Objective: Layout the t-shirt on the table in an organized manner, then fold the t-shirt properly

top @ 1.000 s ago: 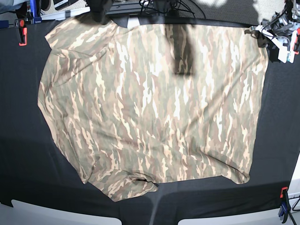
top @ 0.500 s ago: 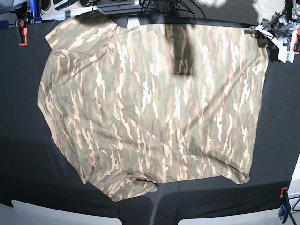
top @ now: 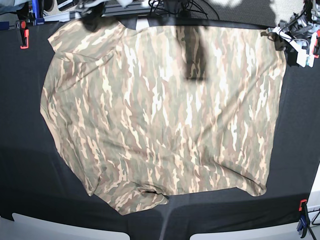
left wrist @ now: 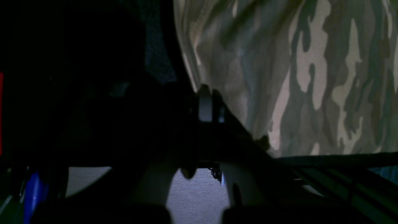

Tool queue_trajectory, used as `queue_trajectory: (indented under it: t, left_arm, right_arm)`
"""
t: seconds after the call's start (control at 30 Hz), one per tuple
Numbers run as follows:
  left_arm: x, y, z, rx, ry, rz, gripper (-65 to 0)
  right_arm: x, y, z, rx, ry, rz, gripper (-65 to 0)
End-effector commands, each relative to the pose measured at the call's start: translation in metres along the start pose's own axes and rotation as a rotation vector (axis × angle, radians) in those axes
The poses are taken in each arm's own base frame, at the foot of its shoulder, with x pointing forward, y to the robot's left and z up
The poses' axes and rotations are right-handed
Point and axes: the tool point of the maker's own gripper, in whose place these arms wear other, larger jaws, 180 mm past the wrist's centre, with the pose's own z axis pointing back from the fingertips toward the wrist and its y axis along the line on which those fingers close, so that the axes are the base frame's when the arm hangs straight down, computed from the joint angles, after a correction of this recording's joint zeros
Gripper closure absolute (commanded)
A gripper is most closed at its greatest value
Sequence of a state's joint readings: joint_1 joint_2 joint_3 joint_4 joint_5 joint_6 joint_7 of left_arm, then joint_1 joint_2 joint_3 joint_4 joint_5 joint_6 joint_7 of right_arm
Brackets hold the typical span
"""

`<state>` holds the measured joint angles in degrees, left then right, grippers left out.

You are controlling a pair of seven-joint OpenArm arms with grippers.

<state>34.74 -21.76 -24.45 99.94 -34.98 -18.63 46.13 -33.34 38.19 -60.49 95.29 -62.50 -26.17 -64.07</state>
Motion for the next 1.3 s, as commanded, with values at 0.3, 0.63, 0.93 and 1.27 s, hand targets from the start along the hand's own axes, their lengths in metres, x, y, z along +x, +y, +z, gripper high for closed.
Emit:
queue_trajectory:
  t: [0.3, 0.63, 0.93, 1.27]
  left_arm:
    - [0.008, 0.001, 0.004, -0.003, -0.026, -0.013, 0.0]
    - [0.008, 0.001, 0.003, -0.003, -0.025, -0.012, 0.0]
    - [0.008, 0.001, 0.004, -0.003, -0.026, -0.013, 0.0]
    - [0.008, 0.001, 0.004, -0.003, -0.025, -0.013, 0.0]
  right_arm:
    - [-0.015, 0.011, -0.002, 0.076, -0.055, 0.136, -40.7]
    - [0.011, -0.039, 0.006, -0.208, -0.183, 0.035, -40.7]
    - [0.034, -0.030, 0.039, -0.233, -0.303, 0.038, -40.7]
    - [0.024, -0.035, 0.034, -0.250, -0.246, -0.005, -40.7]
